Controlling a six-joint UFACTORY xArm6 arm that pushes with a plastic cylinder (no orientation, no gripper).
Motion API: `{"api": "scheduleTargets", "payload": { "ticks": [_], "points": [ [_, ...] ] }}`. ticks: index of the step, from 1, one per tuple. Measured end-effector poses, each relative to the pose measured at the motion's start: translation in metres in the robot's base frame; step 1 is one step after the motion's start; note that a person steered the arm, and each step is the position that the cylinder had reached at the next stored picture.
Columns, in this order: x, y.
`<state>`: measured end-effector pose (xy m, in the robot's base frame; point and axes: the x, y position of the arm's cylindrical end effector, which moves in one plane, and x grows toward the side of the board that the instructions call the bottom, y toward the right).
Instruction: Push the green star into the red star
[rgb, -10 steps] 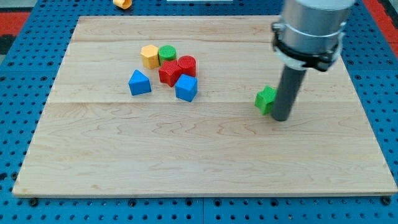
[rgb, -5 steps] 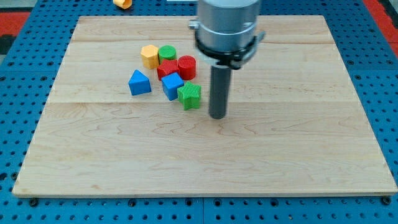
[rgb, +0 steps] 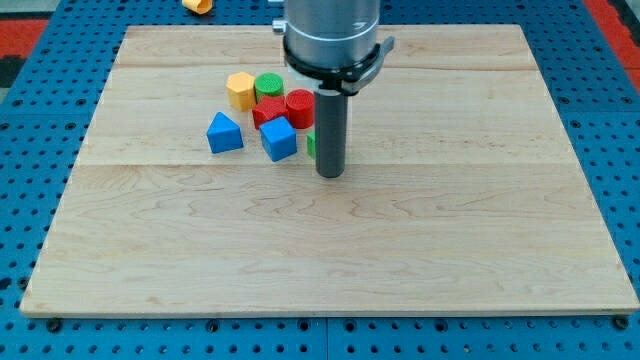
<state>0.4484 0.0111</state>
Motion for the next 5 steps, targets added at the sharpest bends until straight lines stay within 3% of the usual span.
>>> {"api": "scheduleTargets", "payload": {
  "ticks": [2,3,4,5],
  "points": [
    [-0.016,-0.027],
    [-0.014,-0.011],
    [-0.002,0.042],
    [-0.018,0.051]
  ]
}}
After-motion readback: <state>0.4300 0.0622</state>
